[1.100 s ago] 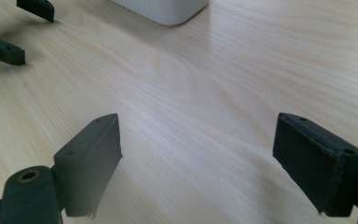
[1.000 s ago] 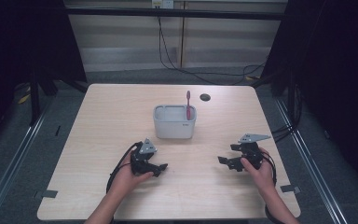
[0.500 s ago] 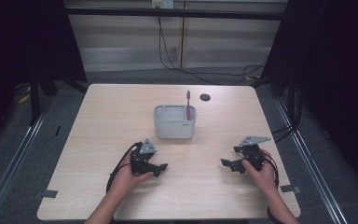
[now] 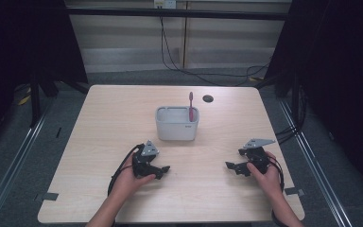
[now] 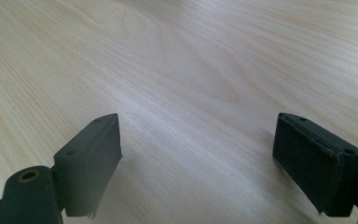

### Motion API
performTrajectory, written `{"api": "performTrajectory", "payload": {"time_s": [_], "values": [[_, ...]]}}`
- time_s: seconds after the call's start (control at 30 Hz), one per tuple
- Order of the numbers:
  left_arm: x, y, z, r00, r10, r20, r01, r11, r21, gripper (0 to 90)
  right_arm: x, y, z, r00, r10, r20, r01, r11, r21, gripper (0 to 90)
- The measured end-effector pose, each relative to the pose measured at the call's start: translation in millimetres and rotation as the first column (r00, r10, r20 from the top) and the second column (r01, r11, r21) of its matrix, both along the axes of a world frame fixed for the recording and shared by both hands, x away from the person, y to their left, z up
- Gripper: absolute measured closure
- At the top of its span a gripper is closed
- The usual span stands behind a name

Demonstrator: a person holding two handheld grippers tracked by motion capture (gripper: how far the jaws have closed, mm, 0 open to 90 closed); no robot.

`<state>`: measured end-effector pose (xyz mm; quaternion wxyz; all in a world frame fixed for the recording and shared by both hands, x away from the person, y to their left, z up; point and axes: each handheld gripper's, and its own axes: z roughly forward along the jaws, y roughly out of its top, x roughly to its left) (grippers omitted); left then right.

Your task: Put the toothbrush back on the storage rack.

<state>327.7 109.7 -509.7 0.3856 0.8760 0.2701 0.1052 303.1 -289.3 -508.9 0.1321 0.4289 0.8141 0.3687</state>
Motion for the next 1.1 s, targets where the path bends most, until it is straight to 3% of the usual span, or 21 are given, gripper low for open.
{"api": "performTrajectory", "payload": {"time_s": [0.27,0.4,1.1], "values": [[0.0,-0.1,-0.1,1.0000,0.000,0.000,0.000,1.0000,-0.001,20.5,-0.7,-0.2,-1.1,0.9999,0.010,0.014,-0.010,0.9999,-0.014,14.7],[0.0,0.0,-0.1,1.0000,0.000,-0.001,0.000,1.0000,-0.002,20.5,-1.7,0.4,-3.7,0.9987,0.022,0.047,-0.021,0.9992,-0.035,14.5],[-1.0,0.1,0.0,1.0000,0.001,-0.001,-0.001,1.0000,0.001,20.2,-2.3,1.6,-3.8,0.9985,0.026,0.049,-0.023,0.9983,-0.054,13.7]]}}
